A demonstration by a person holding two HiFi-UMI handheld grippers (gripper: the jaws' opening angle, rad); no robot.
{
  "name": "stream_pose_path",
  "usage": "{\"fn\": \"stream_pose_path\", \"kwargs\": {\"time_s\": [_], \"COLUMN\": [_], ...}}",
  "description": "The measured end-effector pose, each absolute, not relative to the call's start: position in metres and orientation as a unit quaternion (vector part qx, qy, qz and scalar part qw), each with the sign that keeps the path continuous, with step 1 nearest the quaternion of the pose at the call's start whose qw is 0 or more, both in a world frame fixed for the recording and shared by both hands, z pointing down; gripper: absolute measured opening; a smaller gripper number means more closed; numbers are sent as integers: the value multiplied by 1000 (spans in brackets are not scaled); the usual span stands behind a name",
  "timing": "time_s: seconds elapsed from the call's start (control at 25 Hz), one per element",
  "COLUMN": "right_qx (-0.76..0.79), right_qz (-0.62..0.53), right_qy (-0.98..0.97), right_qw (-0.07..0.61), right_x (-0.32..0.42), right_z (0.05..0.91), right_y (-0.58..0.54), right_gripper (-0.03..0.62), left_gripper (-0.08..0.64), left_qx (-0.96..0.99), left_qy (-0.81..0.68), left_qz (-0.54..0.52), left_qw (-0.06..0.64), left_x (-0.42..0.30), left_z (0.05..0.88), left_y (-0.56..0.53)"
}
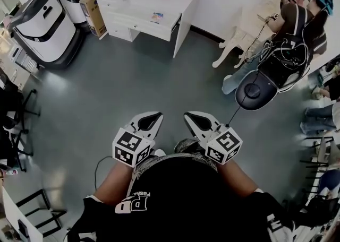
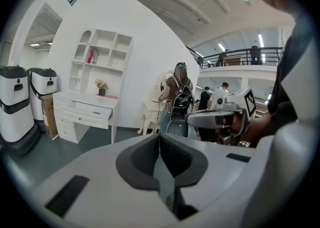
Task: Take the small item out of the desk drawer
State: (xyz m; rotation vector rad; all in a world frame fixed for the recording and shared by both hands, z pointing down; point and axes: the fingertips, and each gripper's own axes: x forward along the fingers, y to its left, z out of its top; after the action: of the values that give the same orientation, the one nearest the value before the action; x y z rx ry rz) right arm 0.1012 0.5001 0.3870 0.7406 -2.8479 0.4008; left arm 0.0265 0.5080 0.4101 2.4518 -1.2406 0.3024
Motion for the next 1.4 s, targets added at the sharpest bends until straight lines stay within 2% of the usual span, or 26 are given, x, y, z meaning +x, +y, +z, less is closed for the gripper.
{"fn": "stream_pose_path", "kwargs": {"time_s": [0.68,1.4], "right_qx": [229,211], "right_qz": [147,142], "right_qy": [-959,-965], "right_qw": [78,63], "right_x": [67,61], "right_z": [395,386], "right_y": [465,288], "right_gripper": [9,9], "left_gripper": [15,15], "left_qx": [853,843], "left_qy": [-470,-484], "left_qz": [88,91], "left_qw": [209,216], "left_x": [-11,-12], "left_z": [418,405], "left_y": [484,308]}}
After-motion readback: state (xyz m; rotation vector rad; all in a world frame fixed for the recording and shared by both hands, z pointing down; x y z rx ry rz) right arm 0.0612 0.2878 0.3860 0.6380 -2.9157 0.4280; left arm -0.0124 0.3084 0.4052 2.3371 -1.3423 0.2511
